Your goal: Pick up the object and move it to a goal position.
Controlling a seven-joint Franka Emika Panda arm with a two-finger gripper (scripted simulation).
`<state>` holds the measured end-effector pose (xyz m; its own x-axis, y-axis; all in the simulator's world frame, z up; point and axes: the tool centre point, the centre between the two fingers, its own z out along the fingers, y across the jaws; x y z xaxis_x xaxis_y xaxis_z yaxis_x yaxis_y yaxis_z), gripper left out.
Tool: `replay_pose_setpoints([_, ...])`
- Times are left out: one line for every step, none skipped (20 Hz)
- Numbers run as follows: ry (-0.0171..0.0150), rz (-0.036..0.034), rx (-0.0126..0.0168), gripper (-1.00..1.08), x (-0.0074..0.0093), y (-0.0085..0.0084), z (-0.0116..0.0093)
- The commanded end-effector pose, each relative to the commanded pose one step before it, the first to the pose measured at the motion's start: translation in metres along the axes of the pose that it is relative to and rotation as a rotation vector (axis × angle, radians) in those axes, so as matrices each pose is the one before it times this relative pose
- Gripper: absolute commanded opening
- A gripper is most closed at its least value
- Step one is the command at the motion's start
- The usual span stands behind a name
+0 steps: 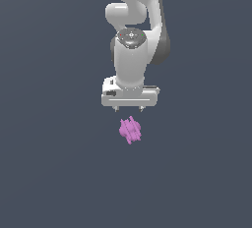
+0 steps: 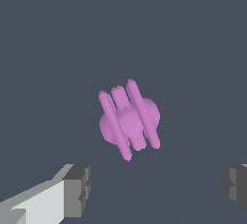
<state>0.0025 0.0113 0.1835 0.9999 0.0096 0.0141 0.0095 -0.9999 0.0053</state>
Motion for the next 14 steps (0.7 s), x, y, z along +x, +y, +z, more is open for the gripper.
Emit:
replay_pose_setpoints([0.0,0.0,0.0,1.0,0.0,0.00001,0.0])
replay_pose_setpoints([-0.00021,-0.00134,-0.00027,1.0,0.00004,-0.00016,0.00004])
replay_pose_setpoints([-0.00069,-0.00429,-0.00082,1.0,0.00015,-0.00071,0.00016])
replay_pose_setpoints([-0.00109,-0.00683,-0.0013,1.0,0.00024,-0.00104,0.00025])
replay_pose_setpoints([-0.00151,-0.00945,-0.0018,1.0,0.00034,-0.00145,0.00034])
replay_pose_setpoints([-0.0019,-0.01193,-0.00227,1.0,0.00044,-0.00182,0.00042])
replay_pose_setpoints([-0.00183,-0.01157,-0.00219,1.0,0.00044,-0.00176,0.0004])
replay_pose_setpoints([-0.00138,-0.00872,-0.00165,1.0,0.00035,-0.00132,0.0003])
replay_pose_setpoints([-0.00093,-0.00588,-0.00111,1.0,0.00024,-0.0009,0.0002])
replay_pose_setpoints([-0.00047,-0.003,-0.00057,1.0,0.00013,-0.00045,0.0001])
replay_pose_setpoints([0.0,0.0,0.0,1.0,0.0,0.00008,-0.00001])
replay_pose_setpoints([0.00035,0.00222,0.00042,1.0,-0.00009,0.00029,-0.00007])
replay_pose_setpoints([0.00012,0.00066,0.00015,1.0,-0.00002,0.0,0.00004])
replay_pose_setpoints([0.00002,-0.00097,0.00007,1.0,0.00007,0.00007,0.00026])
